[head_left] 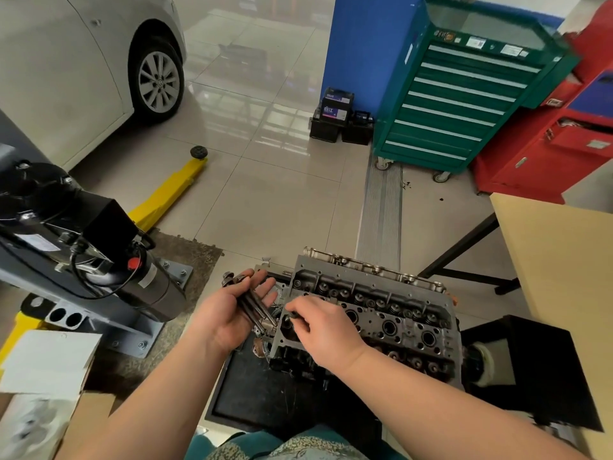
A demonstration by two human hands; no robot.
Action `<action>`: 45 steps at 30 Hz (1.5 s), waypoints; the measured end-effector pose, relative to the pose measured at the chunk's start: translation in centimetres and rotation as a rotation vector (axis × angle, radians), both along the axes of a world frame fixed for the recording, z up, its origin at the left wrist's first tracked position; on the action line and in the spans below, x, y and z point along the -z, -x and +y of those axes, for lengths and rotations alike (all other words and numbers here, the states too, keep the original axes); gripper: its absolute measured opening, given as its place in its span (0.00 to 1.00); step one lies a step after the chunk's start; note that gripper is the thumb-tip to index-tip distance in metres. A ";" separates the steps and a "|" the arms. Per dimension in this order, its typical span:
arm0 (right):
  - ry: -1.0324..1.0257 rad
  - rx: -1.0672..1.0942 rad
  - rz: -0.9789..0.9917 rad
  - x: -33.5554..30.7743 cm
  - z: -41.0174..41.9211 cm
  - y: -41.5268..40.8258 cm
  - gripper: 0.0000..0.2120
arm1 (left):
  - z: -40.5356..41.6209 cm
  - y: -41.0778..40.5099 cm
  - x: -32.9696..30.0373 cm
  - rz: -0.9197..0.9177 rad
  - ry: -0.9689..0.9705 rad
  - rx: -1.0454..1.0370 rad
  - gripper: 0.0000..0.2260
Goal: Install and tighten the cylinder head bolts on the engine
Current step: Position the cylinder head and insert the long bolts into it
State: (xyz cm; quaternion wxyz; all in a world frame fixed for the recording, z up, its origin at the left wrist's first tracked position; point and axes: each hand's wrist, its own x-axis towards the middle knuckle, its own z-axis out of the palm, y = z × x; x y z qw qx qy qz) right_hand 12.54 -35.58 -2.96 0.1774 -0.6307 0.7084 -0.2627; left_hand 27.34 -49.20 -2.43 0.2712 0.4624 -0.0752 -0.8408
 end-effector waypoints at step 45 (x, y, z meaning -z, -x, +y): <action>-0.128 0.578 -0.741 -4.0 -0.8 4.9 0.09 | 2.7 6.8 -0.6 -0.061 0.601 0.670 0.11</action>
